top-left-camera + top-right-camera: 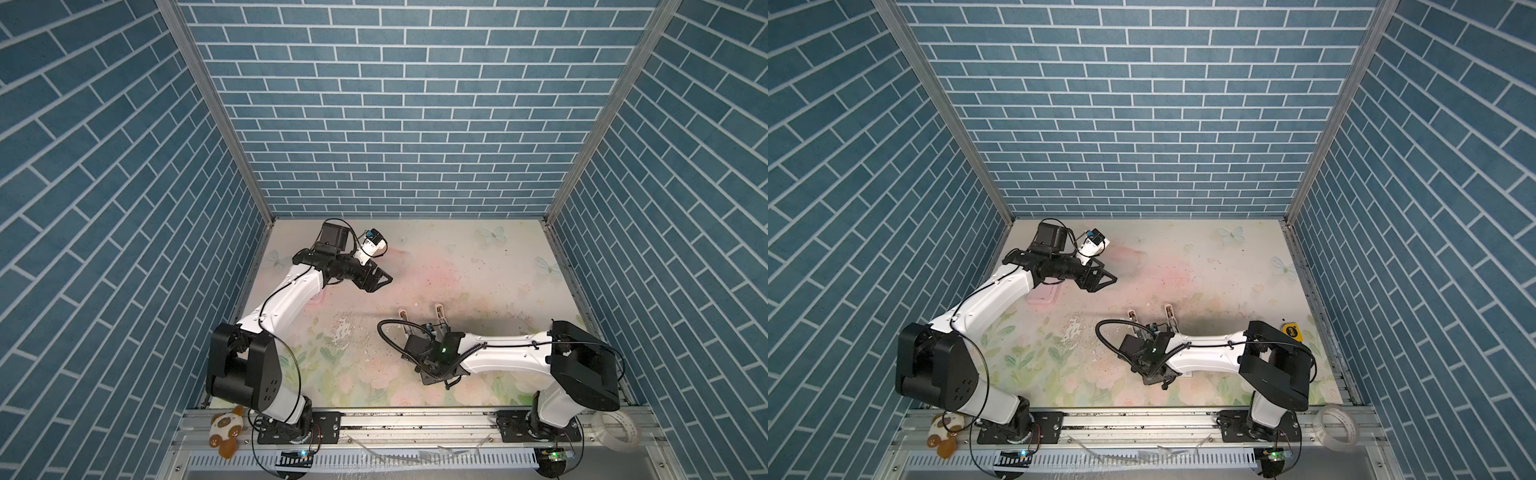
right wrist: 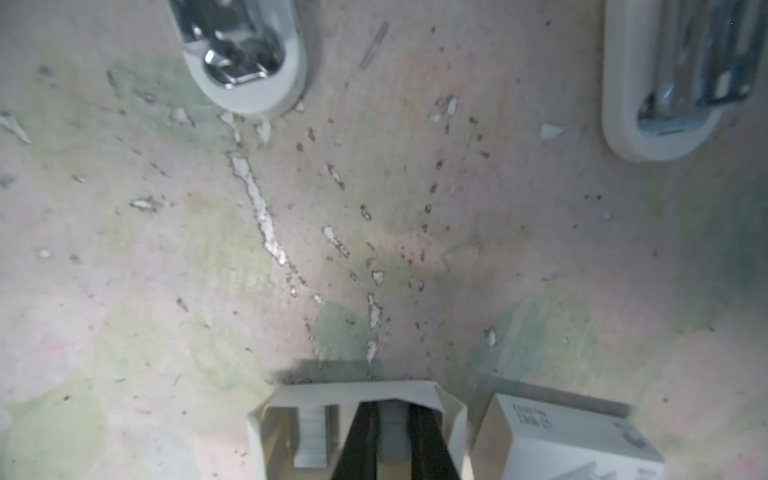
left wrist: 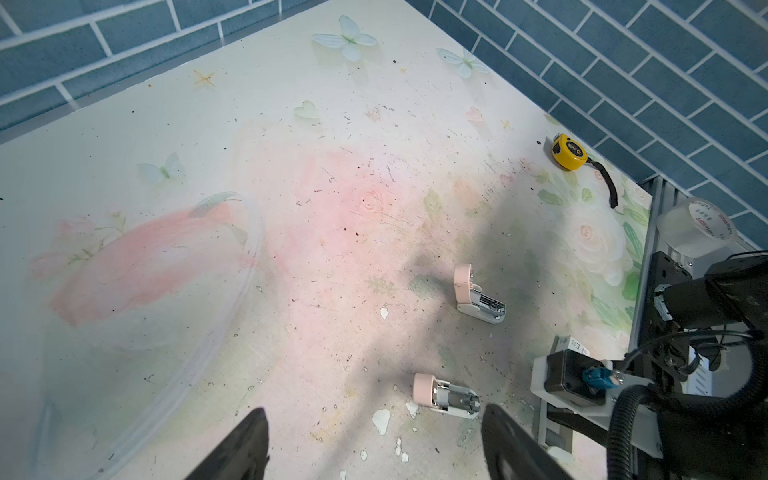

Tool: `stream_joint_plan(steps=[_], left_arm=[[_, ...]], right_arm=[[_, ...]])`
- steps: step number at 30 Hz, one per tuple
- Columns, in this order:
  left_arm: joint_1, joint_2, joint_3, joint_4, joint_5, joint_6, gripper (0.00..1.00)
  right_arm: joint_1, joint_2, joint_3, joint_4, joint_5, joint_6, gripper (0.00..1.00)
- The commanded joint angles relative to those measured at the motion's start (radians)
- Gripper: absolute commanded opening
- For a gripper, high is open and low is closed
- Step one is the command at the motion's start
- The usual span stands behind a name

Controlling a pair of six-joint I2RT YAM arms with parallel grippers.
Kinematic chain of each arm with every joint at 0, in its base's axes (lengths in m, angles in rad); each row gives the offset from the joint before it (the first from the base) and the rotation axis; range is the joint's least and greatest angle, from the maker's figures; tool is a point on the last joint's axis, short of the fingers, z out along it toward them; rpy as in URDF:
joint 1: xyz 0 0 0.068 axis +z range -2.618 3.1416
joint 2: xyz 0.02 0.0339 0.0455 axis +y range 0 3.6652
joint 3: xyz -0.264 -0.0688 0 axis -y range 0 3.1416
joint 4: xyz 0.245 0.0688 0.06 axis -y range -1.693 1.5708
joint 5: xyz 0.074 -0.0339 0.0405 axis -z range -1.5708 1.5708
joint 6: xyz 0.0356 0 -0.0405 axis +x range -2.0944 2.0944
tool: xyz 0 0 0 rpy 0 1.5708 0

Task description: Load the staples into the stapler

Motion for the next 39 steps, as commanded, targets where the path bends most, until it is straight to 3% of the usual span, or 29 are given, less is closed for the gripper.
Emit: stream_joint_plan(steps=[1, 25, 39], left_arm=[[-0.005, -0.014, -0.013, -0.002, 0.005, 0.002, 0.82], [-0.005, -0.078, -0.017, -0.064, -0.032, 0.029, 0.82], [-0.005, -0.065, 0.064, -0.148, -0.036, 0.069, 0.82]], right_arm=[[0.008, -0.007, -0.008, -0.005, 0.031, 0.031, 0.08], [0.017, -0.142, -0.037, 0.054, 0.108, -0.023, 0.05], [-0.047, -0.228, -0.069, 0.181, 0.181, -0.177, 0.05]])
